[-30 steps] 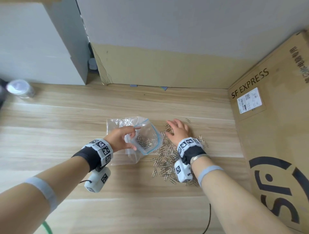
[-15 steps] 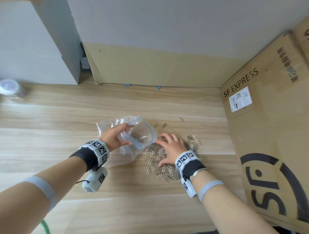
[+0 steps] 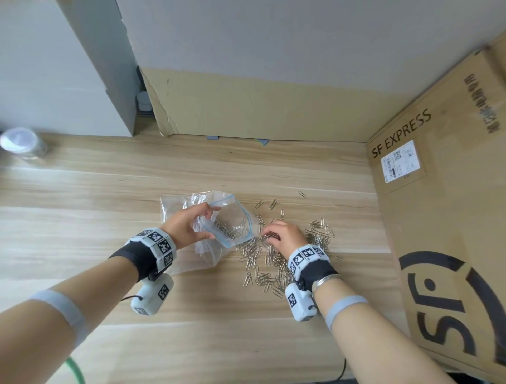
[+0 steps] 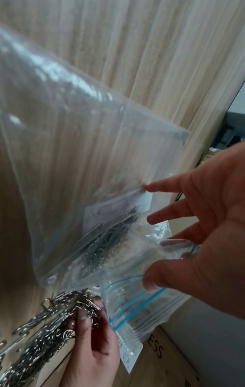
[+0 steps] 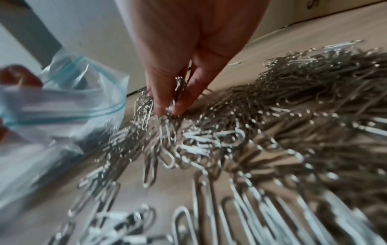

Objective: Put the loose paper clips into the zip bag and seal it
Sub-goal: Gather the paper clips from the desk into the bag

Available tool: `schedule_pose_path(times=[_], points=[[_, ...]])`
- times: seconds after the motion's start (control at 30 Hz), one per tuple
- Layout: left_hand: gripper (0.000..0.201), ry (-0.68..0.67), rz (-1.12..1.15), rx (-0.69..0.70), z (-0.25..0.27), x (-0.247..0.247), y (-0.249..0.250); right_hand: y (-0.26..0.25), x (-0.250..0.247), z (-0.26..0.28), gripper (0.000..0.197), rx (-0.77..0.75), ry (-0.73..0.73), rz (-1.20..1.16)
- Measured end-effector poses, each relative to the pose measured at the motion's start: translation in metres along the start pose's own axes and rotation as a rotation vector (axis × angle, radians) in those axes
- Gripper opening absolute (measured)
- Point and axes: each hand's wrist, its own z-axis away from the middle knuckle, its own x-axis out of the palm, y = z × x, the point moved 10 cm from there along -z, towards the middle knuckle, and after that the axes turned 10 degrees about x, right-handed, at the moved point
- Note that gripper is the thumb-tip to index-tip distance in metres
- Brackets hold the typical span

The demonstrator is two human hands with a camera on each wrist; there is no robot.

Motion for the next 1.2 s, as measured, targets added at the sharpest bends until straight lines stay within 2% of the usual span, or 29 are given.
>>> schedule_pose_path(times=[0.27,0.4,0.57,0.7,0.77,0.87,0.97,1.07,1.2], points=[[0.046,0.001,-0.005,0.010,0.000,0.000,0.003,0.007,-0.035,0.010,0.017,0.112,0.025,-0.171],[0.047,-0.002,-0.009,0.022,0.000,0.002,0.006,-0.044,-0.048,0.016,0.015,-0.012,-0.012,-0.247],[0.047,-0.013,0.022,-0.010,0.000,0.004,0.002,-0.095,-0.029,0.006,0.015,-0.099,0.016,-0.190],[0.053,-0.005,0.048,-0.014,0.001,0.002,0.002,-0.101,-0.003,0.005,0.024,-0.099,-0.120,-0.191],[0.049,-0.005,0.047,-0.003,0.001,0.002,0.003,-0.083,-0.004,0.007,0.020,-0.019,-0.140,-0.262],[0.048,-0.011,0.042,0.003,0.001,0.002,0.005,-0.040,-0.029,0.006,0.016,0.087,0.001,-0.329],[0.049,-0.010,0.045,0.005,0.001,0.002,0.008,0.033,-0.051,0.003,0.033,0.299,0.149,-0.188],[0.050,-0.025,0.052,0.000,0.000,0.003,0.008,0.103,-0.051,0.014,0.055,0.592,0.162,-0.093],[0.049,-0.039,0.051,-0.013,-0.001,0.004,0.006,0.129,-0.042,0.031,0.054,0.707,0.200,-0.100]])
